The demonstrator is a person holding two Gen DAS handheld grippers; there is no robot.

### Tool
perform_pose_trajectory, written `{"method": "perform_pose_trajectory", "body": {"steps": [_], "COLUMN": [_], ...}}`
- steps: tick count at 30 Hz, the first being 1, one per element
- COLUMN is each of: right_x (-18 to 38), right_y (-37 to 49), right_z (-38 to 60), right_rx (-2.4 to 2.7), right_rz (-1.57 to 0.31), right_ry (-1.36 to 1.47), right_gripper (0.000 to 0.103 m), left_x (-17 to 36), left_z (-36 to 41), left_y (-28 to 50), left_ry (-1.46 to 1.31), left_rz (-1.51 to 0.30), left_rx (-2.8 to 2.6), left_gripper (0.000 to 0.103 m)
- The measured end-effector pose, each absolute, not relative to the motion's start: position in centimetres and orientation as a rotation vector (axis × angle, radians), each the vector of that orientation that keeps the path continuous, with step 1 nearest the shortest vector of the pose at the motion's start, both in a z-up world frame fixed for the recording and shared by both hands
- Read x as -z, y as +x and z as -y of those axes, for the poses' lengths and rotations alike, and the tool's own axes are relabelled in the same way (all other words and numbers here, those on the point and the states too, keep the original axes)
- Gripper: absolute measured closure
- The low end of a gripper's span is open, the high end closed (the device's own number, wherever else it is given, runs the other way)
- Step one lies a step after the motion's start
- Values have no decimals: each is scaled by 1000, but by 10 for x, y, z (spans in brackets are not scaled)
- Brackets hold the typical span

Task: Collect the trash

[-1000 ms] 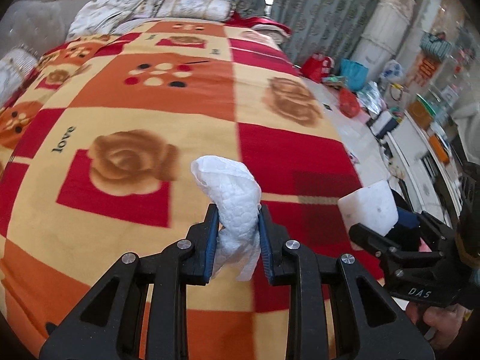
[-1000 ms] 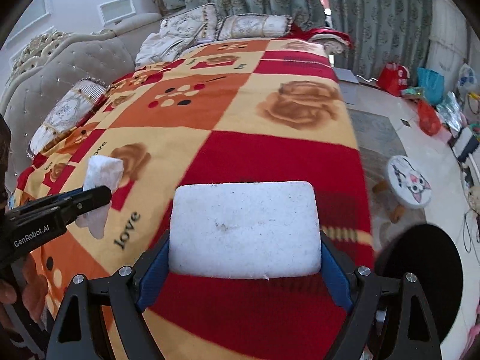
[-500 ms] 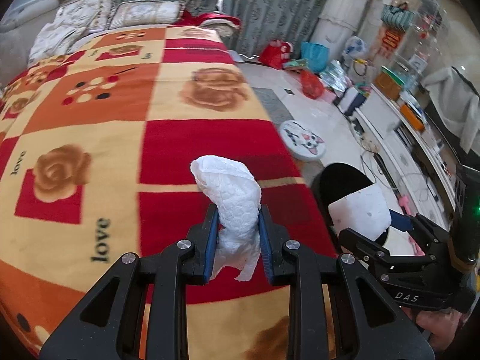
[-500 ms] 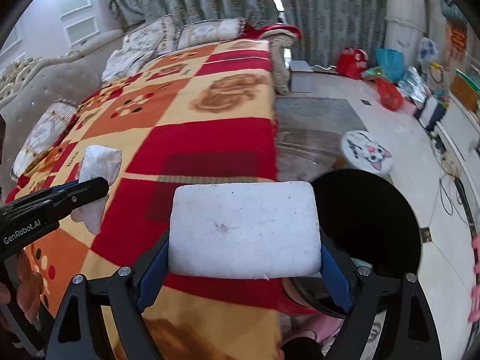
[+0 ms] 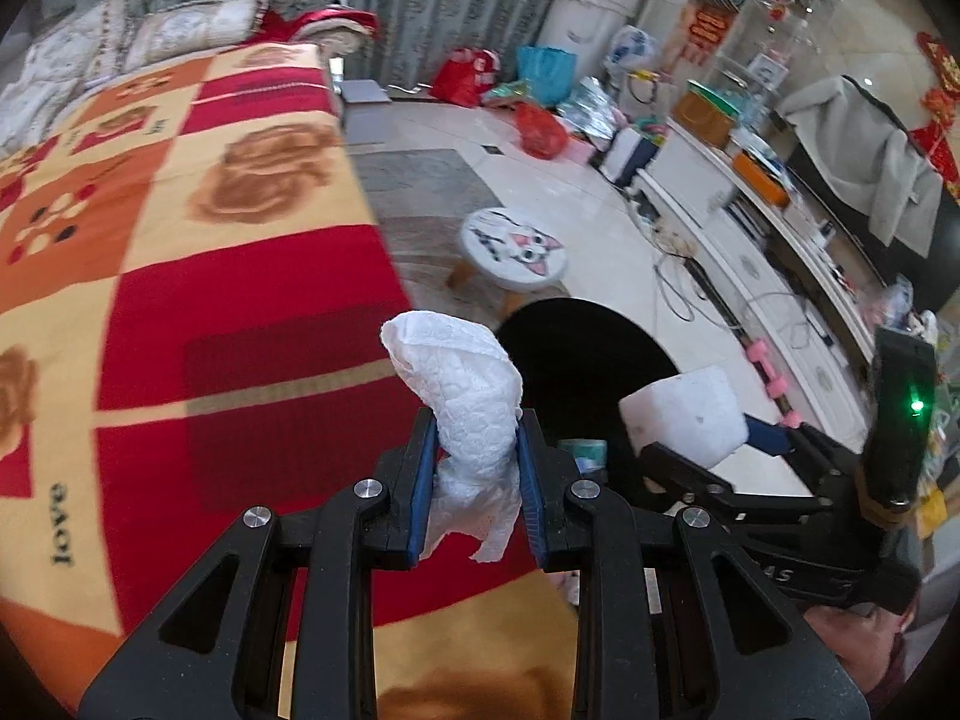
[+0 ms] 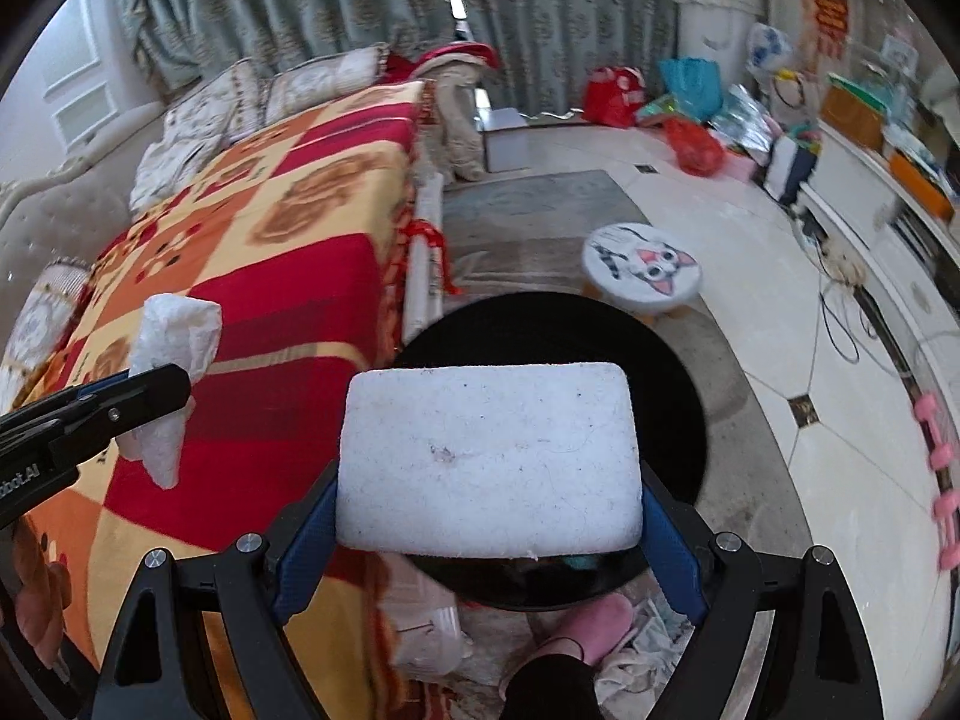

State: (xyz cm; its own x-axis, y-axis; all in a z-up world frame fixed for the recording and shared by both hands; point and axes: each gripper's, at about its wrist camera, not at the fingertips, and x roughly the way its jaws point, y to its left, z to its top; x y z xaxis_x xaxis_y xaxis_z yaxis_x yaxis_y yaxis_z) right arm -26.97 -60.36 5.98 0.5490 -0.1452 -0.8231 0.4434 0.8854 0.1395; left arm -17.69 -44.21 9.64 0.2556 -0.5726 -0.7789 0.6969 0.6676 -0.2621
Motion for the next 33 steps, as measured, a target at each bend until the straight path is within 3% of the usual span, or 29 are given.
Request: {"method": "perform_pose_trajectory", "body": {"steps": [5,7,9,11,13,23,33], "right_x": [-48,-44,-39,-38,-36,-41,-82], "right_y": [-274,-274,-276,-280,-285,-291,-298], "right_z": [624,629,634,638,643,637,603], "right_rx": [370,369,364,372,372,380,436], "right_rz": [-939,-937,-931,-913,-897,-905,-807], "right_ry": [392,407,437,453,481,491,371], "right_gripper": [15,15,14,9,3,3,3], "left_x": [-95,-92,-92,-94,-94,-94,-112], "left_z": [471,482,485,485,482,468,443], "left_y": [-180,-178,-177,-175,-171,-176,-197], "left_ry": [148,130,104,67,40,123,193], "left_rz": [-1004,-1030,-1033,-1020,-1024,-982,-835], "left_rx": [927,953,961,960,957,864,781], "left_gripper": [78,71,48,37,37,37,37]}}
